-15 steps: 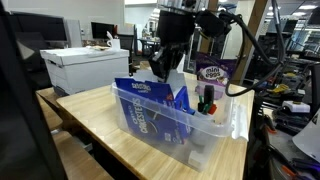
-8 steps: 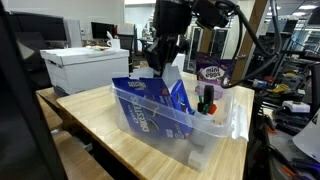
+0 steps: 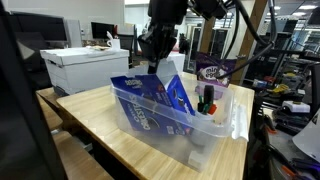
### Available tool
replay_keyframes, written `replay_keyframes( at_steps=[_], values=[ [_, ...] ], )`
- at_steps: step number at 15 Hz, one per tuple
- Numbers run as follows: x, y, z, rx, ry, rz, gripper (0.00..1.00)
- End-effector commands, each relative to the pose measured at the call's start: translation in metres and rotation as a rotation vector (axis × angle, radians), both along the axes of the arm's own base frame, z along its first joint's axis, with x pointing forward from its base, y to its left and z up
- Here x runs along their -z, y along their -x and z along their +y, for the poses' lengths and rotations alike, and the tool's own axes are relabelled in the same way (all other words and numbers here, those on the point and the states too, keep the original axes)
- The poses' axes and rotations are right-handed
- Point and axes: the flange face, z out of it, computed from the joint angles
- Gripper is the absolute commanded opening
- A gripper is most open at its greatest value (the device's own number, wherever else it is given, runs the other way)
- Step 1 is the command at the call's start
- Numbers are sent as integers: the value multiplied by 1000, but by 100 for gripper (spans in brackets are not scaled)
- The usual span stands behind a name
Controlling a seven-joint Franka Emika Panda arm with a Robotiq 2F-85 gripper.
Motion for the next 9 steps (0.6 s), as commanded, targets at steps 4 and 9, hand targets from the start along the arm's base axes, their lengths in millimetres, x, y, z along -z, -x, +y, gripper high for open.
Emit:
replay_keyframes(
  at_steps=[4, 9],
  values=[
    [-20, -5, -2, 0, 6, -22, 4],
    [-18, -4, -3, 6, -3, -15, 4]
  ],
)
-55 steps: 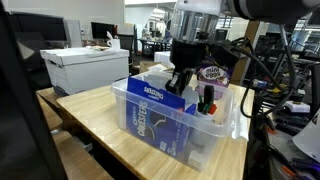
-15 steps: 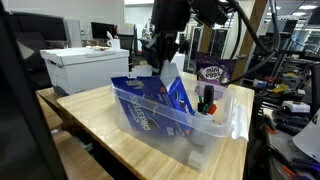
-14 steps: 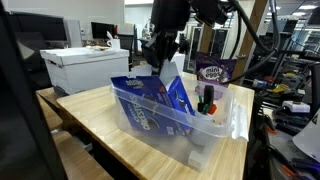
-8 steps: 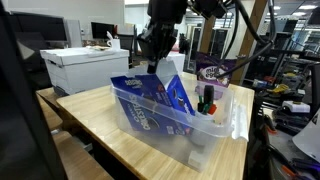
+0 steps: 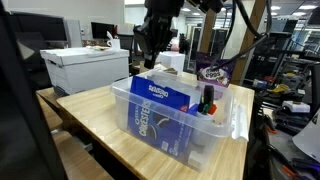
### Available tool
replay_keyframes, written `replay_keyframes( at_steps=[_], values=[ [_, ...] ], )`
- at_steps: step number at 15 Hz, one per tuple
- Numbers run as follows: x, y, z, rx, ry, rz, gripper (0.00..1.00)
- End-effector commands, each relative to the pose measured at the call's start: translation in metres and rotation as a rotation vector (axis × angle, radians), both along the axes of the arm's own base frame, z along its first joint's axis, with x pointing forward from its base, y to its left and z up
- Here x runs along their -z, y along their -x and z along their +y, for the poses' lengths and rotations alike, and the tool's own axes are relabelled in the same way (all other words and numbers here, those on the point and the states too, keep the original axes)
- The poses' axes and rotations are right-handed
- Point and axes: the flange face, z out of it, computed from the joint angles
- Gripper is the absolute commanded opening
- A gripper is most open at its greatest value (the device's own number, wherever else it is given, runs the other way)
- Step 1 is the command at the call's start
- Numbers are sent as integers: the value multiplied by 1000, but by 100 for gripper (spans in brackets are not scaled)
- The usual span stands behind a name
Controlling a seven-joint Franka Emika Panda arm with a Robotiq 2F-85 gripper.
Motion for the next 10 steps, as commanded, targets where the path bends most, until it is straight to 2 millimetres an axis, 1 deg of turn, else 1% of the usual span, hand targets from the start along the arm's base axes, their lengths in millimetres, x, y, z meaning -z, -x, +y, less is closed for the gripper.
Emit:
replay_keyframes(
  at_steps=[1, 4, 7, 8, 9, 10],
  values=[
    [-3, 4, -3, 2, 3, 10, 4],
    [-1, 5, 0, 1, -13, 17, 4],
    [-1, 9, 7, -17, -23, 34, 3],
    [0, 11, 10, -23, -31, 45, 5],
    [1, 14, 12, -26, -37, 54, 29],
    [3, 17, 14, -30, -42, 66, 29]
  ],
)
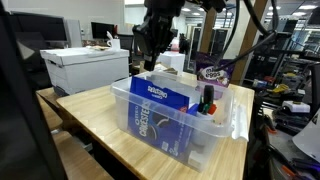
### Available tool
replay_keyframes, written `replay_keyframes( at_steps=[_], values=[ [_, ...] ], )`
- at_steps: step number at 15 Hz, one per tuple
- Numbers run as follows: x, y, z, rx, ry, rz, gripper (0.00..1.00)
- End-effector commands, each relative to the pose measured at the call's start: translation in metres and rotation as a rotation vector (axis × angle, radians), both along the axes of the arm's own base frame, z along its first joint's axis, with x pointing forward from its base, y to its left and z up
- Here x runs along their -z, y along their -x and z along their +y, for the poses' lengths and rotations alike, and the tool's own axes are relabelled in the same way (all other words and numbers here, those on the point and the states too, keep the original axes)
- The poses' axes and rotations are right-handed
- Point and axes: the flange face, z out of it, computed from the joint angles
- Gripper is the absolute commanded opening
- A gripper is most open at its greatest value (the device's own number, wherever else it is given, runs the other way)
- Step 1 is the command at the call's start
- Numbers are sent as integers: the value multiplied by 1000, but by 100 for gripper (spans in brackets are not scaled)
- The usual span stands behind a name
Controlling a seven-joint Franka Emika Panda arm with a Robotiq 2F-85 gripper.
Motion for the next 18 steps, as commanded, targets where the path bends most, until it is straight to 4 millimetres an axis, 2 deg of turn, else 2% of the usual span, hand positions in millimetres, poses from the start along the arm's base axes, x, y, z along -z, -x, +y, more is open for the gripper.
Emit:
replay_keyframes(
  at_steps=[1, 7, 14, 17, 18],
  values=[
    [4, 14, 8, -31, -16, 50, 32],
    [21, 30, 15, -46, 8, 112, 61],
    [42, 38, 15, -50, 28, 158, 96],
    [50, 37, 12, -42, 33, 170, 100],
    [51, 37, 11, -38, 36, 170, 95]
  ],
)
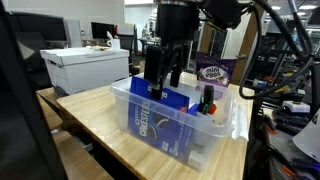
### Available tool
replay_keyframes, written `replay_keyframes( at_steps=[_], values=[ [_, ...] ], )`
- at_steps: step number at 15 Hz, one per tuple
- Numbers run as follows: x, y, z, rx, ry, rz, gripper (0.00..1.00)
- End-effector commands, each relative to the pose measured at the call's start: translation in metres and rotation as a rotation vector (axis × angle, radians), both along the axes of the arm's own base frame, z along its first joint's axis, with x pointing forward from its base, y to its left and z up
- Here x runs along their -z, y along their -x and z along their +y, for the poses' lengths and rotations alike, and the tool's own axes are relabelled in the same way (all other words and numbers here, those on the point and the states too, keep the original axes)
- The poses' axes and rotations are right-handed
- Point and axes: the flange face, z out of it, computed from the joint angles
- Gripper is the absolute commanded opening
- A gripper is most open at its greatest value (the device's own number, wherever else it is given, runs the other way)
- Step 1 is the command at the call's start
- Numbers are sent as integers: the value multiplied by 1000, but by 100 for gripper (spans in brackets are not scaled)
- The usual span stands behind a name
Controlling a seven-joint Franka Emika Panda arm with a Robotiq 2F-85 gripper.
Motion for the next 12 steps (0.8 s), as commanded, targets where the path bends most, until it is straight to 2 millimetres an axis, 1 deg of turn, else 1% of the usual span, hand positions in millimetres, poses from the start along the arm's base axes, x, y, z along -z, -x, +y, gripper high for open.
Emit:
replay_keyframes(
  at_steps=[1, 2, 4, 9, 11, 12],
  values=[
    [7, 1, -6, -1, 0, 33, 71],
    [8, 1, -7, 0, 0, 36, 71],
    [10, 0, -10, 7, 4, 37, 65],
    [11, -3, -15, 19, 7, 38, 39],
    [11, -4, -17, 23, 8, 39, 37],
    [12, -5, -17, 24, 7, 40, 39]
  ],
)
